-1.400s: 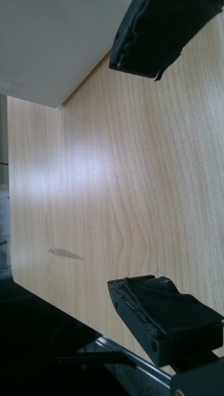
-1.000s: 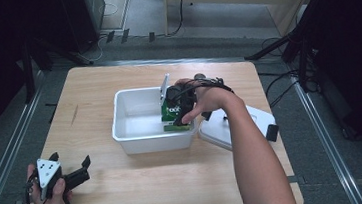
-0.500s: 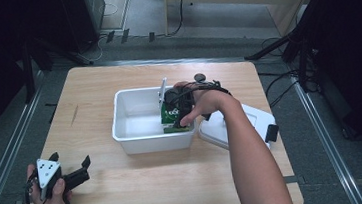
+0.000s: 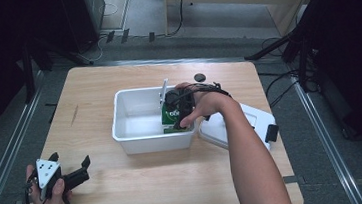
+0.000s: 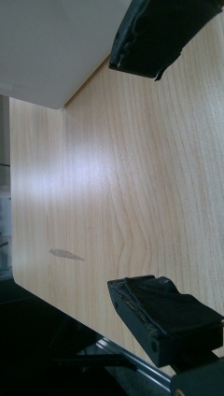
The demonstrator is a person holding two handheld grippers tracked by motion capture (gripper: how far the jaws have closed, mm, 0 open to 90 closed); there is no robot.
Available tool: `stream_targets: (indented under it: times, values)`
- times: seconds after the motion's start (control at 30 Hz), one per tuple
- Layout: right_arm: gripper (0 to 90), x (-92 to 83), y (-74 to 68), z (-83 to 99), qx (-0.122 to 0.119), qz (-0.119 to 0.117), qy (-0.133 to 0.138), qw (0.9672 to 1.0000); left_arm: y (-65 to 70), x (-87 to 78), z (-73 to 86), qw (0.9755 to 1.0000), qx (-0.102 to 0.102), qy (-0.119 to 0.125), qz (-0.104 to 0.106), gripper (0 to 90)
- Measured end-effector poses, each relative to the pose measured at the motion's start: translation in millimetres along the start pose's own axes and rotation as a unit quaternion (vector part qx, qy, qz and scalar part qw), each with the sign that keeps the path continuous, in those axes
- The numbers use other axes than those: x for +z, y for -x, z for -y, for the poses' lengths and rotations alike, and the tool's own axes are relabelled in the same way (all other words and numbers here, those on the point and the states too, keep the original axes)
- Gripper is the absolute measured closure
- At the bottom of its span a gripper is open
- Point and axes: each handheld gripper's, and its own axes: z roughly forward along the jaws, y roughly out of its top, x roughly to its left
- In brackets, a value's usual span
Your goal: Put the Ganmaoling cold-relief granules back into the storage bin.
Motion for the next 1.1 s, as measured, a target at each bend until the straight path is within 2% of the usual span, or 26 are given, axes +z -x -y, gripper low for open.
stream_targets:
  times: [0.37, 0.53, 0.57, 0.6, 0.73, 1.0, 1.1]
  values:
    - [15.0, 0.5, 0.1, -0.5, -0.003, 0.001, -0.002, 1.0000, 0.0, 0.0, 0.0, 1.0000, 0.000, 0.000, 0.000, 0.0]
    - [14.0, 0.0, -0.6, -0.8, 0.007, -0.005, -0.008, 0.9999, 0.0, 0.0, 0.0, 1.0000, 0.000, 0.000, 0.000, 0.0]
    - [14.0, 0.2, 0.2, -0.5, 0.002, -0.006, -0.004, 1.0000, 0.0, 0.1, 0.0, 1.0000, 0.001, 0.000, 0.000, 0.0]
    - [14.0, -0.6, -0.5, 0.0, 0.008, -0.004, -0.008, 0.9999, 0.0, 0.0, 0.0, 1.0000, 0.001, 0.000, 0.001, 0.0]
    - [14.0, -1.3, 0.2, 2.5, 0.006, -0.004, -0.005, 1.0000, 0.0, 0.1, 0.0, 1.0000, 0.001, 0.000, 0.000, 0.0]
    - [13.0, -10.2, -0.7, 3.1, 0.018, 0.001, 0.001, 0.9998, 0.2, 0.2, 0.0, 1.0000, 0.001, 0.000, 0.000, 0.0]
    - [12.7, -14.8, -0.7, 2.3, 0.016, 0.003, 0.008, 0.9998, 0.2, 0.2, 0.0, 1.0000, 0.002, 0.000, 0.000, 0.0]
